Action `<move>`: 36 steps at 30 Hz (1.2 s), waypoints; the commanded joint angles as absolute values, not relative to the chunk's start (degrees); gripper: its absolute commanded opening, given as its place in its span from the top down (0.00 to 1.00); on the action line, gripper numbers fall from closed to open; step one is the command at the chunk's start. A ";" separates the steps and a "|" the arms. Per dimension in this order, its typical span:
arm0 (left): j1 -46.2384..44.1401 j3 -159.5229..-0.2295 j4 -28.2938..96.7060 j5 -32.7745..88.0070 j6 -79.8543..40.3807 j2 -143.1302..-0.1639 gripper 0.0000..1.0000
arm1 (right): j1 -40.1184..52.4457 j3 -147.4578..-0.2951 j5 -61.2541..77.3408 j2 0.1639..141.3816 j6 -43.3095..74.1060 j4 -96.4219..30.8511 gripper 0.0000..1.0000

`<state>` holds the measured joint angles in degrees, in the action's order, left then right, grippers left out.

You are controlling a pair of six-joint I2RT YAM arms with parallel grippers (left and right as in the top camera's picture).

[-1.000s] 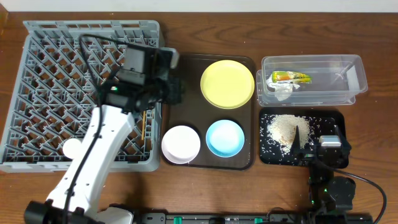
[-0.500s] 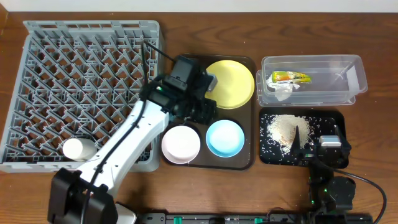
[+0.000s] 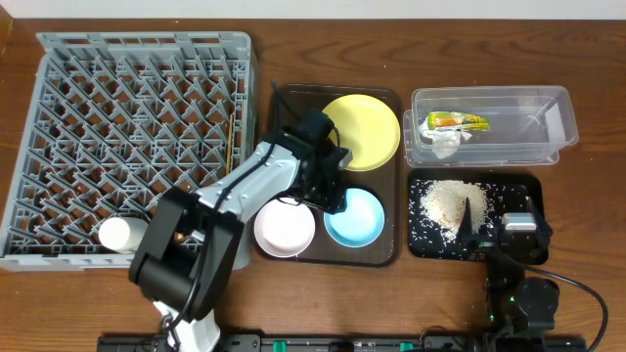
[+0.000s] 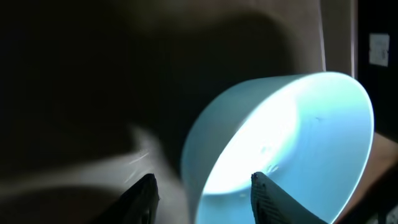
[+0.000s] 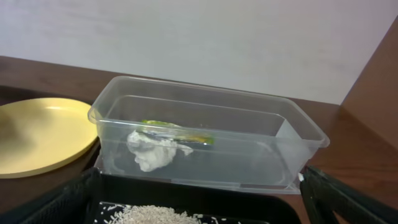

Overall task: Sort waste into correct bins and load items into the dishwasher
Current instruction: 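Lift the light-blue bowl with the left gripper and carry it to the rack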

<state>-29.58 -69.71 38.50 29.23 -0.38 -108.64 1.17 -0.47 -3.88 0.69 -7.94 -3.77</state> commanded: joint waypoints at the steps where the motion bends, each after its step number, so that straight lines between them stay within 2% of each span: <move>1: -29.82 -69.43 38.44 33.69 3.46 -111.24 0.55 | 0.71 -0.32 -4.05 0.38 -7.35 -3.84 0.01; 3: -29.95 -69.43 38.44 34.17 3.42 -112.60 0.64 | 0.71 -0.32 -4.05 0.38 -7.35 -3.84 0.01; 6: -29.95 -69.49 38.46 36.16 3.31 -112.90 0.86 | 0.71 -0.32 -4.03 0.38 -7.35 -3.84 0.01; 10: -29.82 -71.57 39.09 36.93 0.73 -111.68 0.92 | 0.71 -0.32 -4.03 0.38 -7.35 -3.84 0.01; 15: -29.80 -76.60 43.51 33.85 -0.32 -106.50 0.92 | 0.71 -0.32 -4.05 0.38 -7.35 -3.84 0.01; 17: -29.80 -78.91 46.89 26.26 -1.89 -103.59 0.92 | 0.71 -0.32 -4.03 0.38 -7.35 -3.84 0.01; 22: -28.95 -83.02 56.99 -3.62 -8.51 -94.61 0.92 | 0.71 -0.32 -4.03 0.38 -7.35 -3.84 0.01; 25: -26.39 -83.02 60.51 -16.21 -11.22 -89.14 0.92 | 0.71 -0.32 -4.05 0.38 -7.35 -3.84 0.01; 31: -17.26 -82.87 64.27 -35.38 -15.92 -83.55 0.92 | 0.71 -0.32 -4.03 0.38 -7.35 -3.84 0.01; 36: -11.40 -81.28 62.15 -42.72 -17.96 -84.93 0.92 | 0.71 -0.32 -4.03 0.38 -7.35 -3.84 0.01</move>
